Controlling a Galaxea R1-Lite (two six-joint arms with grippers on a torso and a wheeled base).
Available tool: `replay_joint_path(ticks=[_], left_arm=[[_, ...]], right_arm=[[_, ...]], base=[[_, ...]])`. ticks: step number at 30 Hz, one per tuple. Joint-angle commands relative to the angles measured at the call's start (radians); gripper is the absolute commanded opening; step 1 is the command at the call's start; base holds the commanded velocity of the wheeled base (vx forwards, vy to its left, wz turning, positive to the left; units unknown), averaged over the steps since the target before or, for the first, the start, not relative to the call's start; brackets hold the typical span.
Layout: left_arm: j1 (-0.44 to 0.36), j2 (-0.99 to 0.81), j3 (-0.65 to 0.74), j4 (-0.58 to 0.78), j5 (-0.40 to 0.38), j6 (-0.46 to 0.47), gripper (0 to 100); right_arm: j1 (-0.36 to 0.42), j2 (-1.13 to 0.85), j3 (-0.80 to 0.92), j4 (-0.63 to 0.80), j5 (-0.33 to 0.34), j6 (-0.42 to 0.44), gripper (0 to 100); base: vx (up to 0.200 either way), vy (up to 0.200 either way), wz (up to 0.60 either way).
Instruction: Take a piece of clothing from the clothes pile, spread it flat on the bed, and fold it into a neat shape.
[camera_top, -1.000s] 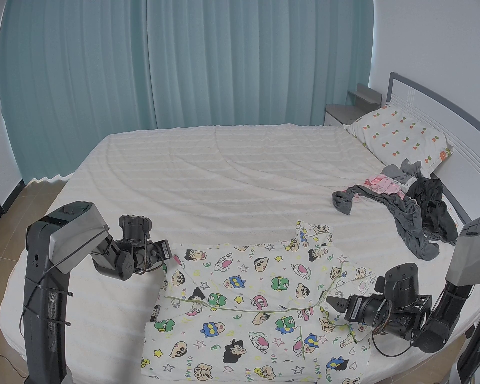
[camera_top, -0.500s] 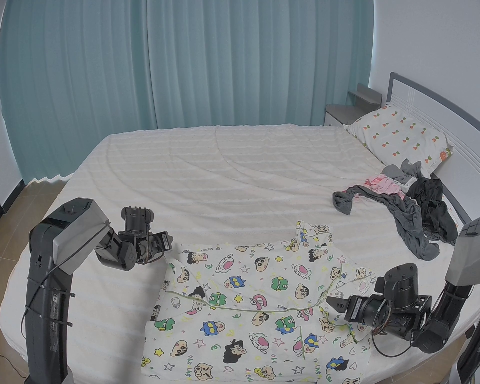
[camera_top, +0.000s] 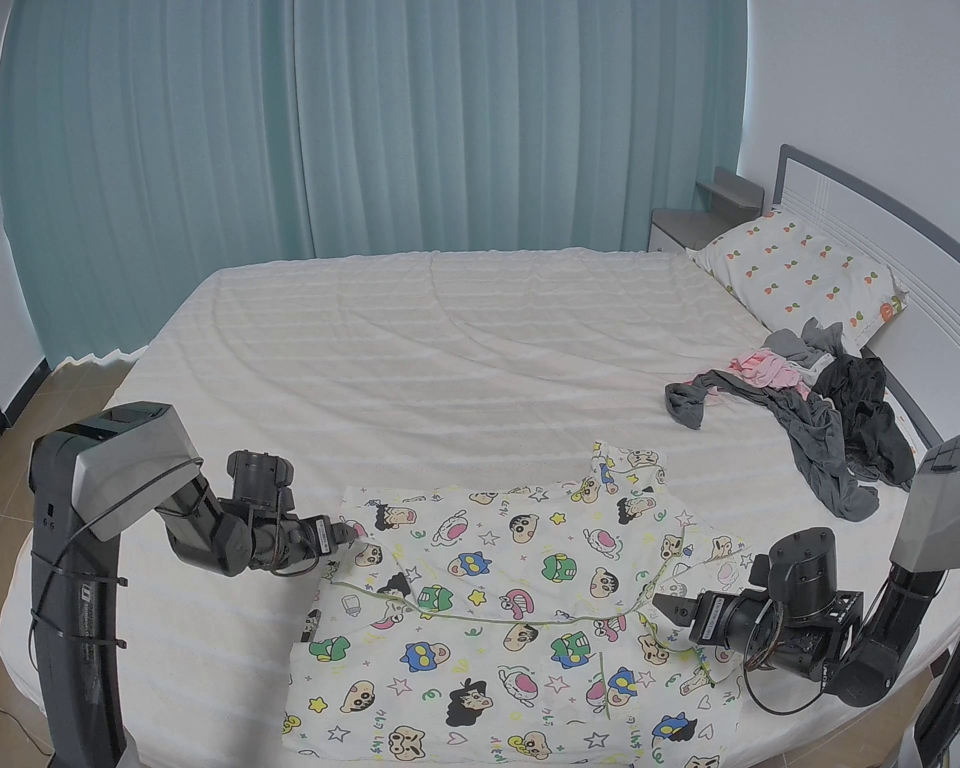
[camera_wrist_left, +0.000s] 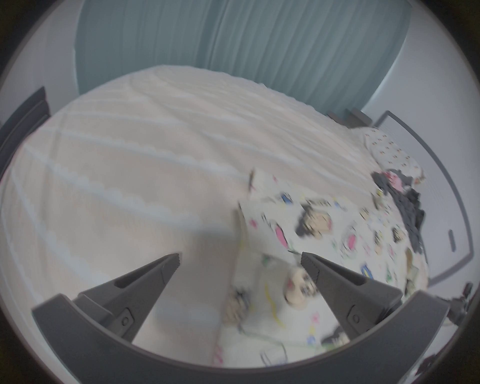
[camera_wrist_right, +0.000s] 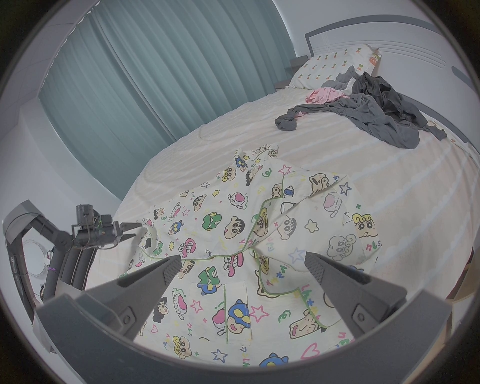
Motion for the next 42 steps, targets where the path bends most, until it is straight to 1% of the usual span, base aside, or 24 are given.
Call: replay_joint_path(ticks=[1,2,3,4,5,7,8,11,12,14,16,20,22,23,24,26,28,33,37,42], left_arm=[[0.017,-0.142,0.237,-0.129,-0.153,0.121,100],[0.026,-0.139,0.272,-0.183,-0.161,0.187,100],[0.026,-0.139,0.275,-0.187,-0.162,0.192,100],[0.026,-0.135,0.3,-0.233,-0.161,0.247,100],[0.026,-0.128,0.311,-0.25,-0.157,0.278,100],[0.026,-0.124,0.32,-0.253,-0.156,0.305,100],[0.023,-0.121,0.327,-0.249,-0.157,0.351,100],[0.02,-0.109,0.332,-0.249,-0.156,0.404,100],[0.02,-0.096,0.332,-0.253,-0.154,0.436,100],[0.023,-0.073,0.332,-0.261,-0.154,0.537,100],[0.022,-0.053,0.332,-0.273,-0.156,0.585,100],[0.013,-0.032,0.327,-0.315,-0.156,0.612,100],[0.0,-0.018,0.32,-0.324,-0.151,0.649,100],[0.0,-0.016,0.318,-0.324,-0.151,0.652,100],[-0.004,-0.003,0.306,-0.322,-0.131,0.681,100],[-0.01,0.019,0.281,-0.322,-0.093,0.703,100],[-0.014,0.028,0.271,-0.324,-0.079,0.721,100],[-0.029,0.03,0.269,-0.324,-0.078,0.73,100],[-0.056,0.036,0.254,-0.324,-0.073,0.732,100],[-0.069,0.049,0.235,-0.321,-0.049,0.736,100]], right_arm=[[0.001,-0.005,0.006,0.0,0.0,-0.001,100],[0.003,-0.008,0.008,0.0,-0.001,-0.001,100],[0.001,-0.008,0.008,0.0,-0.001,-0.001,100],[0.001,-0.009,0.01,-0.002,-0.001,-0.001,100],[0.001,-0.009,0.011,-0.002,-0.001,-0.001,100],[0.001,-0.009,0.011,-0.007,0.0,-0.001,100],[0.001,-0.006,0.013,-0.028,0.0,-0.001,100],[0.001,-0.003,0.026,-0.063,0.0,-0.005,100],[0.001,-0.002,0.033,-0.08,0.0,-0.006,100],[0.001,0.001,0.039,-0.102,0.0,-0.012,100],[0.001,0.001,0.042,-0.106,0.0,-0.012,100],[0.001,0.003,0.043,-0.106,0.0,-0.012,100],[0.001,0.0,0.043,-0.106,0.0,-0.012,100],[0.001,0.0,0.043,-0.106,0.0,-0.012,100],[0.001,0.001,0.043,-0.106,0.0,-0.014,100],[0.003,0.001,0.043,-0.106,0.0,-0.014,100],[0.003,0.001,0.045,-0.106,0.0,-0.014,100],[0.003,0.001,0.048,-0.106,0.0,-0.017,100],[0.003,0.001,0.048,-0.108,0.002,-0.018,100],[0.003,0.0,0.048,-0.108,0.002,-0.018,100]], base=[[0.0,0.0,0.0],[0.0,0.0,0.0],[0.0,0.0,0.0],[0.0,0.0,0.0],[0.0,0.0,0.0],[0.0,0.0,0.0],[0.0,0.0,0.0],[0.0,0.0,0.0],[0.0,0.0,0.0],[0.0,0.0,0.0],[0.0,0.0,0.0],[0.0,0.0,0.0],[0.0,0.0,0.0],[0.0,0.0,0.0],[0.0,0.0,0.0],[0.0,0.0,0.0],[0.0,0.0,0.0],[0.0,0.0,0.0],[0.0,0.0,0.0],[0.0,0.0,0.0]])
